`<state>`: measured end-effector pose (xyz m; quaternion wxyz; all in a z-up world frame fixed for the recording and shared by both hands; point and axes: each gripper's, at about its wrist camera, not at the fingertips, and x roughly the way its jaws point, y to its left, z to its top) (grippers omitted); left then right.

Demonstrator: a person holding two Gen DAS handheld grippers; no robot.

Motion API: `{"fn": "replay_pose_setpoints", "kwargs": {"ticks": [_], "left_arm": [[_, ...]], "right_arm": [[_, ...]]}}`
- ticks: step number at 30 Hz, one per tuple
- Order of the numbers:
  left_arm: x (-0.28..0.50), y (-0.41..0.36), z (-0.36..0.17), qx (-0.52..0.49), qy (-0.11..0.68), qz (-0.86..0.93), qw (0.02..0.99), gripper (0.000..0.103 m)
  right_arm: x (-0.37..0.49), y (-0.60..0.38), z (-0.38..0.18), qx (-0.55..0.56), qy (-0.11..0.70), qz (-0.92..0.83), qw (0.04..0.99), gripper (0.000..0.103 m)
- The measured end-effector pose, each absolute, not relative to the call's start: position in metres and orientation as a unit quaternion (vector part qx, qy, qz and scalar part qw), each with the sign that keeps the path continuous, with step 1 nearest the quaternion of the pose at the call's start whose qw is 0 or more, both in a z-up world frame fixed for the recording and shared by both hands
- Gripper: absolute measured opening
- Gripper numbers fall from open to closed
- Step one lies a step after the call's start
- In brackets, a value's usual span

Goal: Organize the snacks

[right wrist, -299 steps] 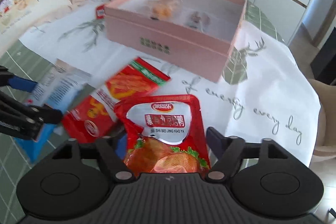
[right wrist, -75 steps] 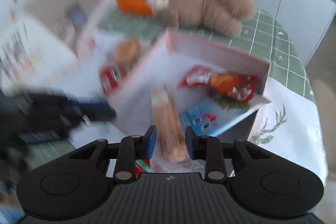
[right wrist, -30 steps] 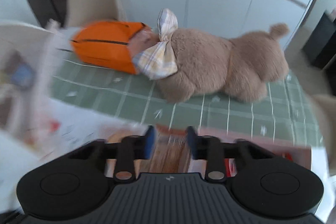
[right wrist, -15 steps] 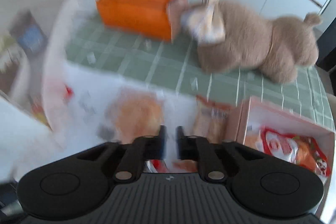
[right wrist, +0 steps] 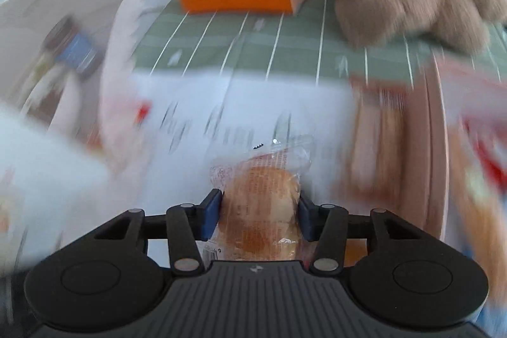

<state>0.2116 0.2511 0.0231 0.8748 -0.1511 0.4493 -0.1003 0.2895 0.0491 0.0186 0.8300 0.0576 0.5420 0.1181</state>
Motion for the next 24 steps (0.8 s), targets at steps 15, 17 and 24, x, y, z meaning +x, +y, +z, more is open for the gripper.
{"fn": "replay_pose_setpoints", "kwargs": {"ticks": [15, 17, 24], "left_arm": [[0.307, 0.123, 0.029, -0.095, 0.453, -0.236, 0.854, 0.022], [0.330, 0.101, 0.022, -0.078, 0.462, -0.222, 0.855, 0.025], [0.356, 0.065, 0.005, -0.045, 0.450, -0.208, 0.867, 0.038]], "right_arm": [[0.128, -0.032, 0.030, 0.070, 0.518, 0.095, 0.847, 0.060], [0.114, -0.046, 0.037, 0.081, 0.505, 0.082, 0.855, 0.065], [0.070, -0.113, 0.032, 0.109, 0.501, 0.005, 0.859, 0.065]]}}
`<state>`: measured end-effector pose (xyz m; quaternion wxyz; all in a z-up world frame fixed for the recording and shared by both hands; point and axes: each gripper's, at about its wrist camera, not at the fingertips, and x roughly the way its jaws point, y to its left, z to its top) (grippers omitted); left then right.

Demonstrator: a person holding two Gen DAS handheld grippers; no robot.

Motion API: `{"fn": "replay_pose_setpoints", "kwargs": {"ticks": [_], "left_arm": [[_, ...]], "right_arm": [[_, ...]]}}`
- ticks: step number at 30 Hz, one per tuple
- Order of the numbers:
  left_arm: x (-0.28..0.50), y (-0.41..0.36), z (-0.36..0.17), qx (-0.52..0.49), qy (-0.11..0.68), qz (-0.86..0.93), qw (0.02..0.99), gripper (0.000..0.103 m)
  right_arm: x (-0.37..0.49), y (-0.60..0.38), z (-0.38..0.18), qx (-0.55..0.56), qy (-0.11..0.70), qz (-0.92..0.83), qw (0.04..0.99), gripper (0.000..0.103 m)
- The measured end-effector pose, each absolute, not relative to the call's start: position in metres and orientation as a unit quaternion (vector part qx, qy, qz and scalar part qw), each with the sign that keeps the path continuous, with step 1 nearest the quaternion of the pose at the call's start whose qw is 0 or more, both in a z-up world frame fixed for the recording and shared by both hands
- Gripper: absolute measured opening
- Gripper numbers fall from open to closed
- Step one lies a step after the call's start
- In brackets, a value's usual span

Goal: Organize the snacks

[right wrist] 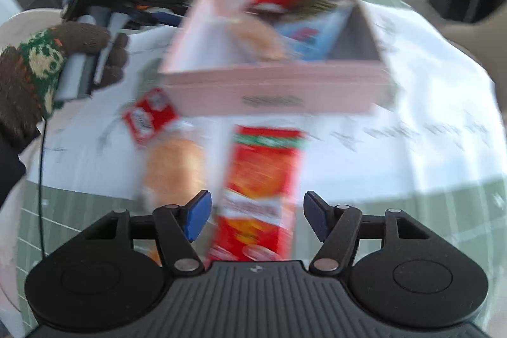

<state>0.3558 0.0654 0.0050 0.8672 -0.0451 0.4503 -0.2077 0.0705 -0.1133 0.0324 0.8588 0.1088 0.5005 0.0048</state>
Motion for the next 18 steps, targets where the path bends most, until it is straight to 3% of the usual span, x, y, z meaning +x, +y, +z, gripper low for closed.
{"fn": "replay_pose_setpoints", "kwargs": {"ticks": [6, 18], "left_arm": [[0.313, 0.075, 0.012, 0.006, 0.452, -0.240, 0.859, 0.034], [0.174, 0.128, 0.010, -0.071, 0.498, -0.281, 0.817, 0.031]], "right_arm": [[0.045, -0.151, 0.021, 0.125, 0.503, -0.022, 0.855, 0.065], [0.070, -0.113, 0.027, 0.107, 0.483, 0.046, 0.868, 0.065]]}}
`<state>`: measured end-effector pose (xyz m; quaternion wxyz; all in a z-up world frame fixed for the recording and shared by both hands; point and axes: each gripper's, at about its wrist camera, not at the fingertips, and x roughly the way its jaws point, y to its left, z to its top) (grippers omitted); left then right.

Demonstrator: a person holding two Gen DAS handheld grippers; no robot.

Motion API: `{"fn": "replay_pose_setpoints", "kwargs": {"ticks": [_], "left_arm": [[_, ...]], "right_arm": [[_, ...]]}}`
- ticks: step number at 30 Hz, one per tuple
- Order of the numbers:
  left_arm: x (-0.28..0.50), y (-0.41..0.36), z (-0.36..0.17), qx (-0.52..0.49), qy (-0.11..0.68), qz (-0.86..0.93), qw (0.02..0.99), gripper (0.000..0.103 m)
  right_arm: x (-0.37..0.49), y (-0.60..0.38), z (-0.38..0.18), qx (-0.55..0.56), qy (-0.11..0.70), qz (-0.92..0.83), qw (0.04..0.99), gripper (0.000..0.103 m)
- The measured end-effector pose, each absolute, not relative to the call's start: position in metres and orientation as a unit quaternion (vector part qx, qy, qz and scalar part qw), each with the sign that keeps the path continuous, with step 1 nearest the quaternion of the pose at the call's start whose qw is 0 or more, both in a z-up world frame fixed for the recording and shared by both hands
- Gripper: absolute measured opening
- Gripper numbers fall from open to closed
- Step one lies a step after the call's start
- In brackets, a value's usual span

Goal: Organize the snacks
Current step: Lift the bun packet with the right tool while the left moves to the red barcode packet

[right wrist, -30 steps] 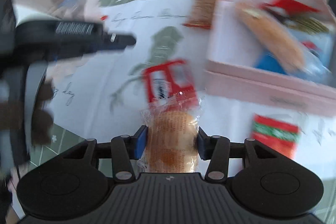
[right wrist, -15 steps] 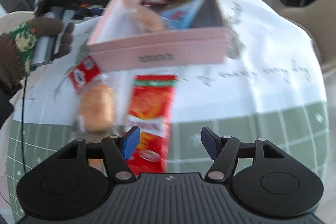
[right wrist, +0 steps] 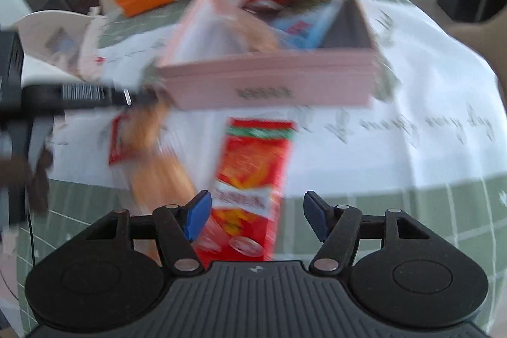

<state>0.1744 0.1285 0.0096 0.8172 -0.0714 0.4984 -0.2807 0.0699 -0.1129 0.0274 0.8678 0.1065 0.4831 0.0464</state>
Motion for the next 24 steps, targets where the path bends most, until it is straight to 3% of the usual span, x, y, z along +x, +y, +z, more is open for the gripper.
{"fn": "replay_pose_setpoints", "kwargs": {"ticks": [7, 13, 20, 23, 24], "left_arm": [[0.119, 0.151, 0.006, -0.112, 0.509, -0.254, 0.815, 0.030], [0.094, 0.190, 0.018, -0.106, 0.499, -0.176, 0.842, 0.030], [0.102, 0.208, 0.013, -0.105, 0.507, -0.135, 0.844, 0.030], [0.106, 0.197, 0.011, -0.089, 0.515, -0.139, 0.841, 0.030], [0.105, 0.195, 0.010, -0.084, 0.515, -0.141, 0.841, 0.030]], "right_arm": [[0.102, -0.061, 0.035, 0.107, 0.479, 0.088, 0.867, 0.065], [0.122, -0.033, 0.015, 0.136, 0.523, 0.076, 0.838, 0.065], [0.094, -0.002, 0.022, 0.073, 0.518, 0.114, 0.844, 0.063], [0.086, 0.017, 0.012, 0.022, 0.524, 0.115, 0.843, 0.051], [0.082, 0.019, 0.013, 0.003, 0.515, 0.113, 0.849, 0.040]]}}
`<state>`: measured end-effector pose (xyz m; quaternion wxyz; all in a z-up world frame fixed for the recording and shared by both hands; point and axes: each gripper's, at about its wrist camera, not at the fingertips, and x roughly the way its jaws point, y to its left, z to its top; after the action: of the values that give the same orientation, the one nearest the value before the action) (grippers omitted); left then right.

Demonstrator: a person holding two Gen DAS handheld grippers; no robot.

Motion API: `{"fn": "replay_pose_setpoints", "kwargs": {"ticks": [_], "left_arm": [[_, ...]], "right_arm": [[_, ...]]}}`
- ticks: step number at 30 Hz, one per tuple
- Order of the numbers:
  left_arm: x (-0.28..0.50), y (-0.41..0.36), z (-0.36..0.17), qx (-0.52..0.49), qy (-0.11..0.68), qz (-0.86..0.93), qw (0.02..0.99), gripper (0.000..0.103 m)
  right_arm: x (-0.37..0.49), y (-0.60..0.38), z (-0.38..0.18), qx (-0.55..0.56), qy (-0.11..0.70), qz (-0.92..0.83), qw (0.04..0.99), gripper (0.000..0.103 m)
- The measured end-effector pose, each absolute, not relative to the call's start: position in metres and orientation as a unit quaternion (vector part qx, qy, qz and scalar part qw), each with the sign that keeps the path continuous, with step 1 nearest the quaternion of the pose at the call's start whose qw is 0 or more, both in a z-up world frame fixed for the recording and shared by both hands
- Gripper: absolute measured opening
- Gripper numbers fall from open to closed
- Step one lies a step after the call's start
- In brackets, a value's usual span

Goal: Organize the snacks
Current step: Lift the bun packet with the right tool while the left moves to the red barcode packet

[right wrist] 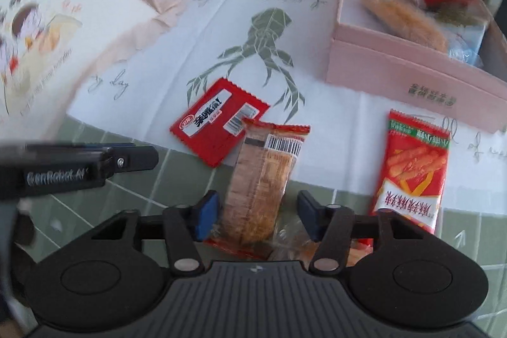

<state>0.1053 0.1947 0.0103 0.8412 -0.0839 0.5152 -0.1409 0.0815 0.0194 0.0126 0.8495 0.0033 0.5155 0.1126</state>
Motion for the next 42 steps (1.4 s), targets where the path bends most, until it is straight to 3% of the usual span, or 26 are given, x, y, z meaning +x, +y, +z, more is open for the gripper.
{"fn": "replay_pose_setpoints", "kwargs": {"ticks": [3, 11, 20, 27, 34, 37, 40, 42], "left_arm": [[0.105, 0.183, 0.013, -0.077, 0.514, -0.153, 0.840, 0.030], [0.096, 0.145, 0.026, -0.085, 0.521, -0.203, 0.824, 0.030], [0.065, 0.084, 0.031, -0.025, 0.548, -0.225, 0.806, 0.030], [0.040, 0.059, 0.023, 0.004, 0.571, -0.224, 0.789, 0.030], [0.103, 0.113, 0.038, -0.001, 0.468, -0.122, 0.875, 0.030], [0.135, 0.129, 0.020, -0.017, 0.495, -0.130, 0.859, 0.029], [0.137, 0.121, 0.016, 0.016, 0.471, -0.138, 0.871, 0.030], [0.135, 0.113, 0.016, 0.026, 0.465, -0.144, 0.873, 0.037]], "right_arm": [[0.077, 0.009, 0.020, -0.001, 0.508, 0.098, 0.856, 0.035], [0.066, -0.104, 0.059, 0.090, 0.469, 0.018, 0.878, 0.034], [0.026, -0.176, 0.023, 0.096, 0.489, -0.019, 0.867, 0.034], [0.018, -0.190, 0.036, 0.132, 0.464, 0.038, 0.875, 0.049], [0.002, -0.200, 0.039, 0.124, 0.472, 0.040, 0.872, 0.054], [-0.009, -0.197, 0.038, 0.115, 0.477, 0.032, 0.870, 0.054], [-0.018, -0.195, 0.035, 0.110, 0.485, 0.019, 0.868, 0.054], [-0.024, -0.195, 0.032, 0.112, 0.489, 0.013, 0.865, 0.054]]}}
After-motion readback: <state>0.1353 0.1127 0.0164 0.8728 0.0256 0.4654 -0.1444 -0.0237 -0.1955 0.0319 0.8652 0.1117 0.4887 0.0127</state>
